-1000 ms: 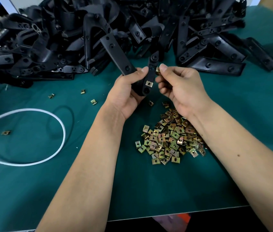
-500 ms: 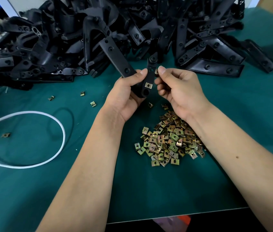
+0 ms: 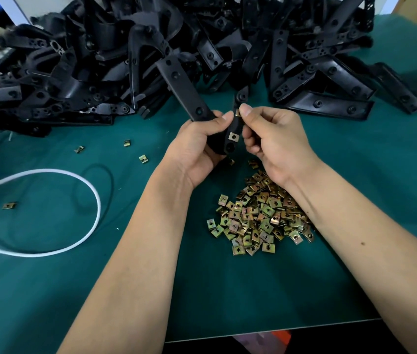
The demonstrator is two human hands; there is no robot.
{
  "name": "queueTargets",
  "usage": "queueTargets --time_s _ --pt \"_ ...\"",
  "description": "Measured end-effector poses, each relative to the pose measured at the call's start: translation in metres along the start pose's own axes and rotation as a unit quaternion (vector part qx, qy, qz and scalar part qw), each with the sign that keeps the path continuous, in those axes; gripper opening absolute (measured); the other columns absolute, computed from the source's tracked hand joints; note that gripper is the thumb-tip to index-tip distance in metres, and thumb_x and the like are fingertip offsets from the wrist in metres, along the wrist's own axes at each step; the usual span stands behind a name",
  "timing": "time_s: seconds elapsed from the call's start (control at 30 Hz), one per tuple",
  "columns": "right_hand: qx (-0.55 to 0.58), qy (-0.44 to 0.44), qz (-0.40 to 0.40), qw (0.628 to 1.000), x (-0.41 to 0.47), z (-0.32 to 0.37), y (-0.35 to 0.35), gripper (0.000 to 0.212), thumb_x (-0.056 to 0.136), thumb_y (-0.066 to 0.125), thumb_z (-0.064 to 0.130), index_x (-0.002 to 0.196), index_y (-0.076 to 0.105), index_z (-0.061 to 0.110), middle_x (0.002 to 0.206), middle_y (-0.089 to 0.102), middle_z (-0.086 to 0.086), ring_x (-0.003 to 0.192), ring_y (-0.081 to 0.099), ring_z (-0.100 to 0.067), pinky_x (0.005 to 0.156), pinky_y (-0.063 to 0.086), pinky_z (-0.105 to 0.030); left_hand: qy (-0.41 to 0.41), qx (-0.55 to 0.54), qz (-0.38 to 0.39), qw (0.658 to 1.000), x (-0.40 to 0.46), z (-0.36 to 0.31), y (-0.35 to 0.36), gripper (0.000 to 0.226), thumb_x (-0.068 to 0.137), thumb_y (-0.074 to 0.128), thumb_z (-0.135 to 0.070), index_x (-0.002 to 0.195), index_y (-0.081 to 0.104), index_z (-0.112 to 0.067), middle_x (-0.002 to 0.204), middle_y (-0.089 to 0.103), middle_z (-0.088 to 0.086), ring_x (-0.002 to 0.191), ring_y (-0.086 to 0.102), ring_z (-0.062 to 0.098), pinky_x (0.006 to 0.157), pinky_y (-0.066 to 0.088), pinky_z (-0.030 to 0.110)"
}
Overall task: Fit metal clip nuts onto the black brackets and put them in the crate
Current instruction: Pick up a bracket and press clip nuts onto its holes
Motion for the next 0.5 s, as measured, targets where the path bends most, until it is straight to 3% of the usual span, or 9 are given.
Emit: queueTargets --time_s 0.13,0.27,0.4,0.5 --pt "0.018 0.008 0.015 1.0 0.0001 -0.0003 0.0021 0.036 0.101 0.065 0.023 0.067 0.057 0.019 0.056 0.046 0.003 0.048 0.036 -0.009 0.043 0.026 -0.02 -0.004 -0.001 -0.01 1.0 -0.0009 0.0014 0.0033 0.014 0.096 0.065 -0.01 0.107 0.056 -0.008 0.085 0.066 0.008 0.072 0.067 0.021 0.062 0.057 0.029" --pt "0.027 0.022 0.024 0.999 0.0018 -0.0024 0.0007 0.035 0.102 0.064 0.024 0.069 0.055 0.018 0.055 0.041 0.003 0.047 0.031 -0.009 0.044 0.023 -0.021 0.013 0.017 -0.032 0.999 0.0027 0.0023 0.0016 0.015 0.094 0.068 -0.008 0.089 0.056 -0.015 0.077 0.065 0.001 0.066 0.064 0.016 0.057 0.054 0.027" --pt "0.005 0.021 0.019 1.0 0.0036 -0.0006 0.0004 0.032 0.102 0.064 0.027 0.073 0.062 0.014 0.058 0.05 0.0 0.05 0.039 -0.01 0.045 0.03 -0.021 0.021 -0.002 -0.029 0.999 0.0035 0.0027 0.0008 0.01 0.094 0.068 -0.008 0.092 0.059 -0.013 0.077 0.069 0.003 0.067 0.068 0.017 0.059 0.056 0.028" --pt "-0.03 -0.007 -0.008 0.999 0.0045 0.0049 -0.0025 0.033 0.105 0.06 0.029 0.078 0.067 0.011 0.06 0.059 -0.003 0.052 0.047 -0.011 0.046 0.035 -0.021 0.027 -0.027 -0.031 0.999 0.0027 0.0033 0.0018 0.013 0.095 0.068 -0.01 0.105 0.06 -0.01 0.084 0.071 0.006 0.073 0.07 0.019 0.065 0.059 0.03"
Point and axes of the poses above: each hand's wrist, its own x-axis towards the middle knuckle, its own y-axis out of the palm, z = x × y, the point moved 4 cm from there along x, towards the middle knuckle
